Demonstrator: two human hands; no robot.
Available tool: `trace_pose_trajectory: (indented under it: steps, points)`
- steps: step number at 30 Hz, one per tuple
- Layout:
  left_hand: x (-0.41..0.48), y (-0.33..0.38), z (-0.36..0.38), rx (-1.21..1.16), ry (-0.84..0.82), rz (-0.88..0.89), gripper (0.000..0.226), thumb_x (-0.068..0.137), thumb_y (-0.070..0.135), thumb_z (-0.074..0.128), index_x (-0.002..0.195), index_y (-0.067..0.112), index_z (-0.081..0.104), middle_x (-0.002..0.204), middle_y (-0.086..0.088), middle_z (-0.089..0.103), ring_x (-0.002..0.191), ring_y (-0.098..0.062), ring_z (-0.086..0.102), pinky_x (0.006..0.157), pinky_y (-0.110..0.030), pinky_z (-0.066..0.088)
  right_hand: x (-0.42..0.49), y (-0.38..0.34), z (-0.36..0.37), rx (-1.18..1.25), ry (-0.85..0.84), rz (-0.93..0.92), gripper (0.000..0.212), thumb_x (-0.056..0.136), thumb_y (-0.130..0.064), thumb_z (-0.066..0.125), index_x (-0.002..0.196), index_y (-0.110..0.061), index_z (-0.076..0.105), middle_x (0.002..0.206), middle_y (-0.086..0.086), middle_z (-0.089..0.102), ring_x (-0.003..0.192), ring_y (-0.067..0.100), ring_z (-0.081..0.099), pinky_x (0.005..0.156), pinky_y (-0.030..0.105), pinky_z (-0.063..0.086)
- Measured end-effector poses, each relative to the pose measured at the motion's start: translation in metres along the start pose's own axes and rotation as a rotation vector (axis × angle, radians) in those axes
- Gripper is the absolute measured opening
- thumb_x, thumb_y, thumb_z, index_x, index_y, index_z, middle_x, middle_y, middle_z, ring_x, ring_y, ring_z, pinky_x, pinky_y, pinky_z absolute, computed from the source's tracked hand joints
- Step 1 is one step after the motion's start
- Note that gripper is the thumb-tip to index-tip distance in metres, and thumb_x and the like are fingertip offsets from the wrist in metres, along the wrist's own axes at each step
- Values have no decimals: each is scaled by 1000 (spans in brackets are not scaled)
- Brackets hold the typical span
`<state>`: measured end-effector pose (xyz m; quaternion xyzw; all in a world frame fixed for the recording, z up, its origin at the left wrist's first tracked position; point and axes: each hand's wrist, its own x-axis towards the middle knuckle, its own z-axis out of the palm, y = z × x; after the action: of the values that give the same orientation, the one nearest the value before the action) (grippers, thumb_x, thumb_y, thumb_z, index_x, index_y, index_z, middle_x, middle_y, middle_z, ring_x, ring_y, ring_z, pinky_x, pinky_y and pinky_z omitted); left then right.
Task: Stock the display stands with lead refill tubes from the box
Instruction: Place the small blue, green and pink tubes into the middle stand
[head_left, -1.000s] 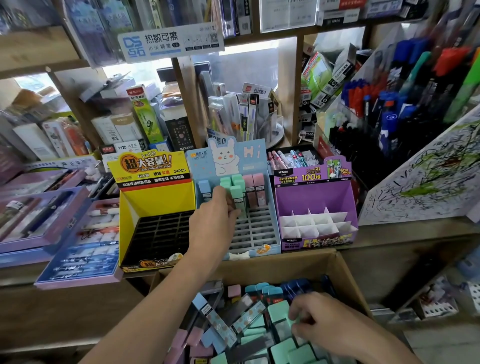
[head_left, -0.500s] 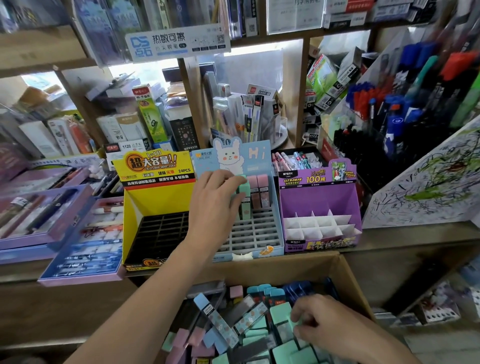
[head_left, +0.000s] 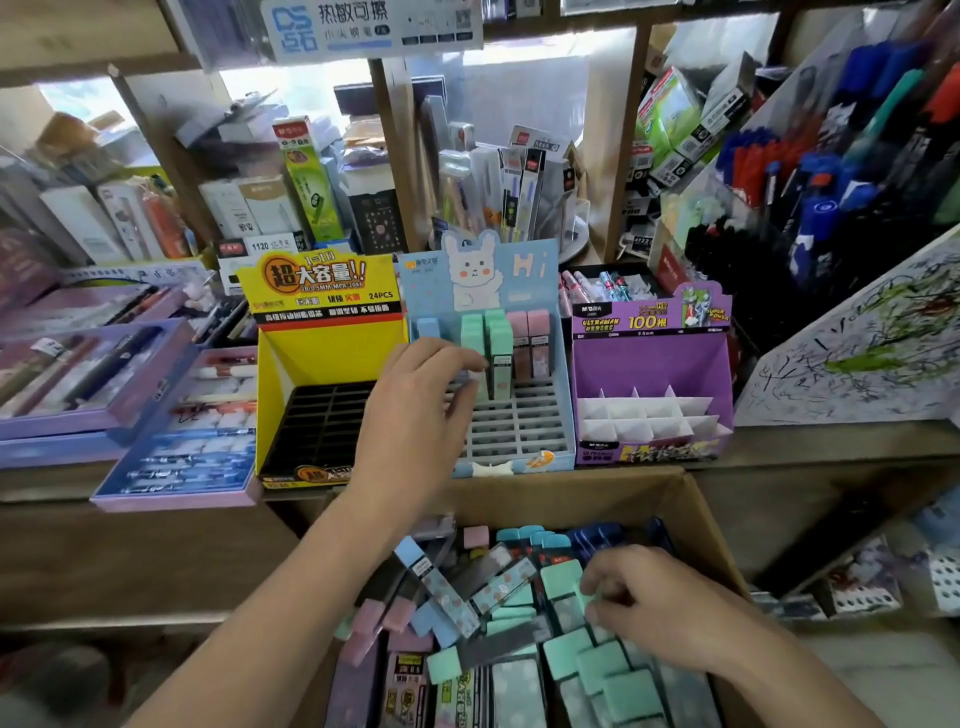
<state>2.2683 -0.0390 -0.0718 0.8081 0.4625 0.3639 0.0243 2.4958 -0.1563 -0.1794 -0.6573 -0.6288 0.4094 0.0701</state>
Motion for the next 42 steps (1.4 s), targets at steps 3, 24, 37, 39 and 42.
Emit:
trace_pose_trajectory:
  steps: [3,24,37,39,42]
  points:
    - [-39,0,-16,-82,-111,-158,18,90,14,71,105,24,71,98,16,62,92,2,57,78,-8,41,-2,-6,2,-7,14,-52,12,96,-37,69,107,-35,66,89,-2,76,80,9,68,65,20,48]
    - [-186,-13,-31,-336,-754,-874,40,78,44,77,110,43,54,92,16,67,80,12,62,62,-6,46,46,-95,44,-309,49,-383,46,98,-49,62,133,-21,60,126,-5,58,121,17,47,105,41,41]
    - [-189,-17,-28,-857,-734,-953,38,74,28,80,103,50,70,104,6,76,102,-10,72,94,-29,56,49,-84,38,-444,-84,-318,47,93,-35,71,137,-34,55,128,-8,47,129,18,40,110,39,34]
    - [-187,-15,-30,-928,-714,-958,39,77,21,77,101,50,72,105,11,77,104,-8,71,93,-25,55,44,-84,39,-444,-105,-315,52,87,-43,75,135,-35,55,126,-8,44,126,17,38,105,37,36]
    - [-185,-14,-30,-980,-682,-984,38,77,18,74,99,49,74,107,6,77,105,-9,71,99,-29,54,39,-82,48,-518,-102,-333,77,72,-60,80,135,-29,48,124,-8,36,121,15,32,104,38,36]
